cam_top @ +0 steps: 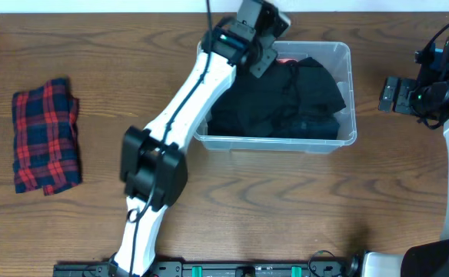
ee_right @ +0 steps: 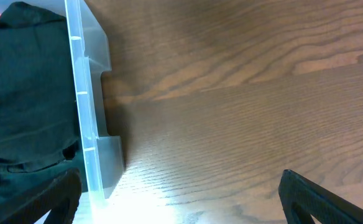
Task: Pack container
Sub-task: 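Press the black bag down into the bin with the left gripper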
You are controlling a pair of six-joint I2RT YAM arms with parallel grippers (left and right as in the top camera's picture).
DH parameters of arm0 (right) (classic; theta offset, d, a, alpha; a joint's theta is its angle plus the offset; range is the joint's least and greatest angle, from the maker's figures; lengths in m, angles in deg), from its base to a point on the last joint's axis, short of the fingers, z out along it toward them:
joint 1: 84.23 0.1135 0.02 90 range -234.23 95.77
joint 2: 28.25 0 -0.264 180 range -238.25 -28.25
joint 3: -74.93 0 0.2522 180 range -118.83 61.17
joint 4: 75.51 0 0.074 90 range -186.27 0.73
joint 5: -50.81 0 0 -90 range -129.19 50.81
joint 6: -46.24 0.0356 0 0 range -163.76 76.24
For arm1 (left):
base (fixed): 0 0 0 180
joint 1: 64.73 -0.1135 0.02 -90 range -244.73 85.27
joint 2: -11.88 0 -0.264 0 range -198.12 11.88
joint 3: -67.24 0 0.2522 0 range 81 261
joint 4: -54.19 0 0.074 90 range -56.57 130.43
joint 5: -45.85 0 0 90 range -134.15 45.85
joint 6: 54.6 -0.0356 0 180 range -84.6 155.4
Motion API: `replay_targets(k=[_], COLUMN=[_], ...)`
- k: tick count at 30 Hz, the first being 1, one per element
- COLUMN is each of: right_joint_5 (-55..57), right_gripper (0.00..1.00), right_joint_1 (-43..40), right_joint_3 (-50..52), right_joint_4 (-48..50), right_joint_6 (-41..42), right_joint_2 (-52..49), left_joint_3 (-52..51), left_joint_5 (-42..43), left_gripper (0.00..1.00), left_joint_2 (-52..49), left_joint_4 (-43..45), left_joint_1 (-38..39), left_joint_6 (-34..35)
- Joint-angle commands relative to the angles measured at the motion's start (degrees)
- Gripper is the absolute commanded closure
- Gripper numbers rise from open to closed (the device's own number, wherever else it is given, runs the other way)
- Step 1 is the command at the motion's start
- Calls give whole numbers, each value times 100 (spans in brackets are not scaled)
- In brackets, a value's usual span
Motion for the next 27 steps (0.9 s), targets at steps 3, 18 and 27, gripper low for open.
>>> replay_targets(k=[3,18,27], right_joint_5=[15,15,15], right_gripper=[1,1,1], right_joint_1=[-33,-33,-33], right_joint_3=[-15,-15,-15], right_joint_4=[-4,-4,-4], right_joint_6=[61,61,61], right_joint_2=[-9,-7,-7], left_joint_3=[-98,24,-13], left_joint_5=[-726,-610,50], left_gripper=[94,93,94], left_joint_2=[-872,894,1335], left_joint_4=[-68,-400,-1572], left_joint_1=[-46,-48,66], left_joint_6=[470,1086,1475])
